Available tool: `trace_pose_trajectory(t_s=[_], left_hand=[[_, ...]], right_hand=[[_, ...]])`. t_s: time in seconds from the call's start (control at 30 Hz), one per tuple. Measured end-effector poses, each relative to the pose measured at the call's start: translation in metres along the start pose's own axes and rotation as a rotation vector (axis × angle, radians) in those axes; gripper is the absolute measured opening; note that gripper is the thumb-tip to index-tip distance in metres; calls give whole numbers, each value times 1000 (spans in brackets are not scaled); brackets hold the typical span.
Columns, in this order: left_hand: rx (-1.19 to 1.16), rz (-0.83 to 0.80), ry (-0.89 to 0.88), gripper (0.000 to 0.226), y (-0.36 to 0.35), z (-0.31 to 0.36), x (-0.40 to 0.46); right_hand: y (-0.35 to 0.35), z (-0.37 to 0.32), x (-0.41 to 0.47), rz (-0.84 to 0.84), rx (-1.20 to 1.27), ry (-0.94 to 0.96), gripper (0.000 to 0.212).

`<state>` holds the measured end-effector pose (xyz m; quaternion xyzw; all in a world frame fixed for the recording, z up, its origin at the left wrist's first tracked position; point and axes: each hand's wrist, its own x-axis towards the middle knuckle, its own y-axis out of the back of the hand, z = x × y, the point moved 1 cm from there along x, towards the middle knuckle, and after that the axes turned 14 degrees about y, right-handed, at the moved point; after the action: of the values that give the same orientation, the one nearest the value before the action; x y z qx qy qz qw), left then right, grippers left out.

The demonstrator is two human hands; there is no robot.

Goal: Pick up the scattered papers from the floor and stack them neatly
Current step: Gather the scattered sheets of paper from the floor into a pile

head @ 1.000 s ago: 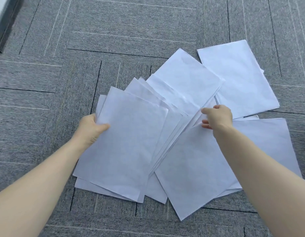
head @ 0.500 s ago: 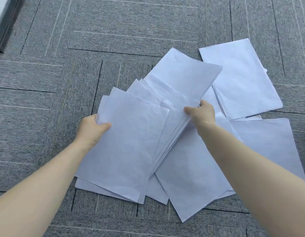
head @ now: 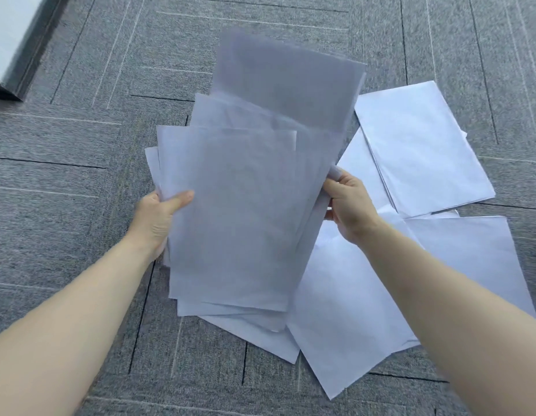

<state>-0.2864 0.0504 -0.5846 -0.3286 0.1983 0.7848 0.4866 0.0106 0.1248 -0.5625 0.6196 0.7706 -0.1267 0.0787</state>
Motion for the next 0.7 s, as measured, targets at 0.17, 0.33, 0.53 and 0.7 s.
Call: trace_pose_trajectory(t_s=[0.17,0.33,0.53,0.7], left_hand=[[-19,-28,-23,30,-11,0,-3],[32,14,-54,49,-11,-4,-6],[25,-46,14,42,-11,-8,-10],[123,-42,81,34,-6,-18,-9]], right_hand=[[-15,2,-4,12,-13,-22,13],[-17,8,-8,57,193,-147,57],[-27,15,-14,41,3,29,31],[-36,13,-20,56,83,57,34]])
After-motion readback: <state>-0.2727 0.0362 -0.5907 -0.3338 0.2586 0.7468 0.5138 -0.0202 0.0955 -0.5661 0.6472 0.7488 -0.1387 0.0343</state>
